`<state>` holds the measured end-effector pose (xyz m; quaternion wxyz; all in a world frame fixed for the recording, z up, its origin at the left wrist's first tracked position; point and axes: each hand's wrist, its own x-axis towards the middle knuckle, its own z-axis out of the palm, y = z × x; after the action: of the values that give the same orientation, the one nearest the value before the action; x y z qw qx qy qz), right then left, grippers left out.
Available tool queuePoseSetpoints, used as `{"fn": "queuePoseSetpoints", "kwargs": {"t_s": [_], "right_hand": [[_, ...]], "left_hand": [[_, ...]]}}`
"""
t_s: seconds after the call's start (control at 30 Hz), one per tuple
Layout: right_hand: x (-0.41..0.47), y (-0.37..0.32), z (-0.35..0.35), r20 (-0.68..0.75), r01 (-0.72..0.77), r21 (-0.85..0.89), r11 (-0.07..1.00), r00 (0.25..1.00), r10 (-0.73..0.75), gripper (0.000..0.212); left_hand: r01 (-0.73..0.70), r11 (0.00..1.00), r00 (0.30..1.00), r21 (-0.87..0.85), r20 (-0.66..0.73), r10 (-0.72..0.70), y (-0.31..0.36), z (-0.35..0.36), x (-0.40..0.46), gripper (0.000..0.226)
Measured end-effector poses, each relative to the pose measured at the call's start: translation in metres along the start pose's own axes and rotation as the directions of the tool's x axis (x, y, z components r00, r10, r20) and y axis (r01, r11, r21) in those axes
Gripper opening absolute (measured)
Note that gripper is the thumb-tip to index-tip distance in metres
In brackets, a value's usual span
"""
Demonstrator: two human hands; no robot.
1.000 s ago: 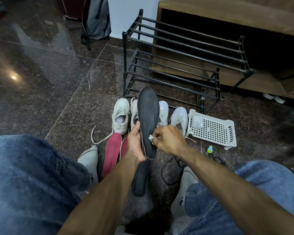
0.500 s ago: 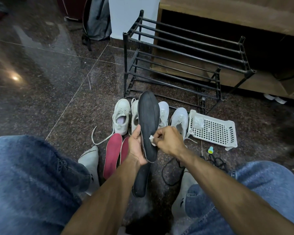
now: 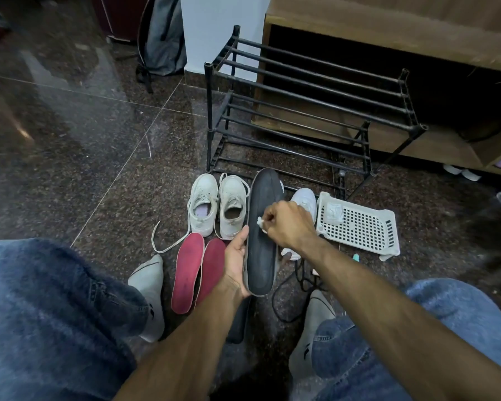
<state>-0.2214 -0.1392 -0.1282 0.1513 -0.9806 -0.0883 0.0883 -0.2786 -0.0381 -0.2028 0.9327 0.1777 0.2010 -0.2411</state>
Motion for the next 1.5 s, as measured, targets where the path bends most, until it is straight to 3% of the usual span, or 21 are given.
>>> {"fn": "queuePoseSetpoints", "kwargs": {"t_s": [0.1, 0.23, 0.33, 0.47, 0.57, 0.67, 0.73, 0.83, 0.93, 1.0, 1.1, 1.17, 1.23, 1.33, 1.4, 1.5], "right_hand": [[0.005, 0.005, -0.005, -0.016, -0.031, 0.102, 0.994, 0.999, 0.033, 0.009], [-0.019, 0.001, 0.006, 0.088, 0.097, 0.228, 0.969, 0.989, -0.12, 0.002], [-0.035, -0.001, 0.017, 0.1, 0.185, 0.258, 0.948, 0.971, -0.216, 0.004], [-0.032, -0.002, 0.014, 0.109, 0.311, 0.07, 0.948, 0.942, -0.317, 0.015], [-0.007, 0.001, 0.004, -0.014, 0.228, -0.065, 0.971, 0.973, -0.229, 0.021], [0.006, 0.003, -0.003, -0.11, 0.092, 0.024, 0.995, 0.99, -0.089, 0.016], [-0.005, -0.001, 0.0, -0.062, 0.153, 0.115, 0.981, 0.987, -0.147, 0.013], [-0.033, -0.008, 0.005, 0.119, 0.277, 0.227, 0.934, 0.944, -0.308, 0.009], [-0.03, -0.006, 0.005, 0.124, 0.308, 0.153, 0.939, 0.937, -0.327, 0.009], [-0.014, -0.004, 0.001, 0.018, 0.282, 0.033, 0.959, 0.959, -0.282, 0.013], [0.016, 0.004, -0.004, -0.115, 0.107, -0.051, 0.993, 0.987, -0.112, 0.016], [0.028, 0.009, -0.006, -0.159, 0.004, -0.03, 1.0, 0.987, -0.009, 0.016], [0.024, 0.012, -0.007, -0.159, -0.014, 0.099, 0.995, 0.987, 0.029, 0.015], [0.002, 0.007, -0.008, -0.022, 0.114, 0.229, 0.967, 0.994, -0.112, 0.011], [-0.013, 0.004, -0.004, 0.069, 0.209, 0.188, 0.96, 0.972, -0.225, 0.009], [-0.006, 0.006, -0.005, -0.04, 0.197, 0.036, 0.98, 0.98, -0.196, 0.015]], "left_hand": [[-0.014, 1.0, 0.998, 0.01, 0.068, 0.013, 0.008, -0.001, -0.003, 0.042], [-0.09, 0.991, 0.996, 0.097, 0.035, 0.087, 0.026, 0.0, 0.002, 0.073], [-0.092, 0.985, 0.995, 0.148, -0.016, 0.096, 0.032, 0.007, 0.001, 0.071], [-0.075, 0.983, 0.996, 0.165, -0.027, 0.081, 0.029, 0.007, -0.001, 0.063], [-0.043, 0.987, 0.999, 0.154, -0.007, 0.045, 0.017, 0.009, -0.004, 0.058], [0.0, 0.988, 1.0, 0.156, -0.013, 0.002, 0.013, 0.006, -0.004, 0.062], [-0.004, 0.984, 1.0, 0.177, -0.024, 0.009, 0.016, 0.007, -0.004, 0.063], [-0.085, 0.976, 0.992, 0.201, -0.072, 0.102, 0.019, 0.005, -0.001, 0.067], [-0.055, 0.982, 0.997, 0.178, -0.037, 0.063, 0.014, 0.004, 0.002, 0.072], [-0.009, 0.984, 0.999, 0.18, -0.04, 0.017, 0.009, 0.004, 0.001, 0.068], [0.103, 0.975, 0.991, 0.198, 0.062, -0.117, 0.004, 0.006, -0.003, 0.077], [0.13, 0.966, 0.98, 0.224, 0.12, -0.16, 0.005, 0.004, -0.002, 0.081], [0.131, 0.961, 0.977, 0.245, 0.13, -0.167, 0.01, 0.001, -0.001, 0.081], [0.109, 0.962, 0.985, 0.252, 0.1, -0.138, 0.012, 0.0, 0.002, 0.078], [0.088, 0.97, 0.992, 0.229, 0.071, -0.106, 0.011, 0.0, 0.005, 0.075], [0.104, 0.963, 0.987, 0.248, 0.096, -0.132, 0.007, 0.002, 0.006, 0.077]]}}
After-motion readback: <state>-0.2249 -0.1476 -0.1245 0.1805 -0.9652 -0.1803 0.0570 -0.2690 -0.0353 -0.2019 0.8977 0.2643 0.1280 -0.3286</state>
